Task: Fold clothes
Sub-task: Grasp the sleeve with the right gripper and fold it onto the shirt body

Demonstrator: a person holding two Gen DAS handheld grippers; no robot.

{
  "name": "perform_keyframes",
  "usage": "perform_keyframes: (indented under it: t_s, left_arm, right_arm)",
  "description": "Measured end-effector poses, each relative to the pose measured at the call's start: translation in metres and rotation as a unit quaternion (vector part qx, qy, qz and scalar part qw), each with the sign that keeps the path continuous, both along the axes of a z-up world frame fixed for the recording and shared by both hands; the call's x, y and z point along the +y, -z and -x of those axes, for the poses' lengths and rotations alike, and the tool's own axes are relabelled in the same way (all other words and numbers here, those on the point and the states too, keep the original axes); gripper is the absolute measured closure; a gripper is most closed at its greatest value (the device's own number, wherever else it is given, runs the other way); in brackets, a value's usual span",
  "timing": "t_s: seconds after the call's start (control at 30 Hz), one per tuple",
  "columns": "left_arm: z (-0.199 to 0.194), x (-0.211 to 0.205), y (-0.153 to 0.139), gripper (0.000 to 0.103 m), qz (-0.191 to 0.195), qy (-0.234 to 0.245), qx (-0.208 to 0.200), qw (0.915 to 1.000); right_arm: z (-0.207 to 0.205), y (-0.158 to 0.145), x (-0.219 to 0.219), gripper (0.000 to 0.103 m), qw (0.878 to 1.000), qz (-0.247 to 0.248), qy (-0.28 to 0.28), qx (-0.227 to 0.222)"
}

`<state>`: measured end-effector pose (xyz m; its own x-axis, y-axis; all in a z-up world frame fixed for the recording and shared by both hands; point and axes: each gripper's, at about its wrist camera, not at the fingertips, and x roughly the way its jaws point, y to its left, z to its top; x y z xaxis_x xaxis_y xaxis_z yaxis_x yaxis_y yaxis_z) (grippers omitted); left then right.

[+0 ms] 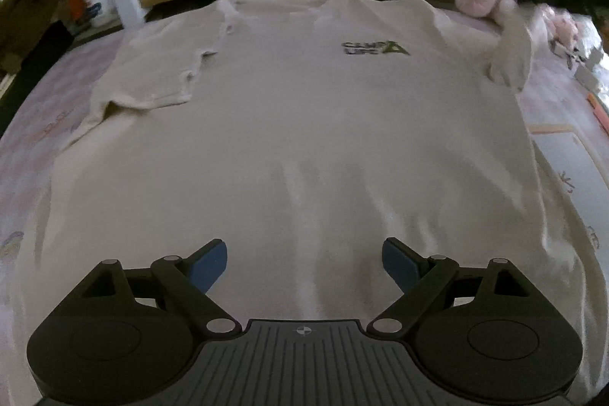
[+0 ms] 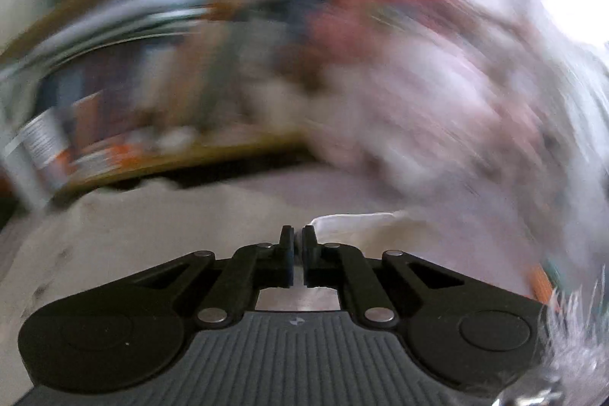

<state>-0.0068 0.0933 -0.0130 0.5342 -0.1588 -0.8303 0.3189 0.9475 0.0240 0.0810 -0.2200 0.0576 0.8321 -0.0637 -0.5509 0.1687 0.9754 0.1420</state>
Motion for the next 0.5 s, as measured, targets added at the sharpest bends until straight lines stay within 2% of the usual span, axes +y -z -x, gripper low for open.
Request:
perform_keyframes:
  t_s: [0.07, 0.17, 0.2, 0.23, 0.27, 0.33, 0.4, 0.5]
  left_arm:
    - [-0.002, 0.012, -0.001, 0.012, 0.004, -0.01, 0.0, 0.9999]
    - [-0.003, 0.03, -0.002, 0.012, 0.008, -0.026, 0.004, 0.9996]
    - [-0.004, 0.035, -0.001, 0.012, 0.009, -0.03, 0.007, 0.9995]
    - [-0.004, 0.04, -0.001, 0.012, 0.011, -0.035, 0.01, 0.9993]
    - [-0.005, 0.046, 0.0, 0.012, 0.012, -0.04, 0.013, 0.999]
    - [-0.006, 0.055, 0.0, 0.012, 0.015, -0.048, 0.017, 0.9986]
    - [-0.007, 0.062, 0.001, 0.012, 0.018, -0.054, 0.019, 0.9982]
    - [-0.008, 0.067, 0.001, 0.012, 0.021, -0.054, 0.018, 0.9982]
  right_arm:
    - [-0.012, -0.002, 0.048, 0.099, 0.995, 0.053, -0.086, 0.002]
    - [-0.027, 0.013, 0.113, 0.099, 0.974, 0.098, -0.203, 0.033]
    - [-0.03, 0.022, 0.129, 0.099, 0.967, 0.104, -0.226, 0.049]
    - [-0.031, 0.032, 0.141, 0.094, 0.963, 0.108, -0.238, 0.065]
    - [-0.031, 0.04, 0.148, 0.082, 0.961, 0.107, -0.244, 0.079]
    - [-0.027, 0.045, 0.151, 0.066, 0.962, 0.087, -0.244, 0.085]
    - [-0.019, 0.041, 0.138, 0.062, 0.968, 0.042, -0.234, 0.074]
    - [-0.008, 0.032, 0.111, 0.058, 0.982, -0.004, -0.182, 0.054]
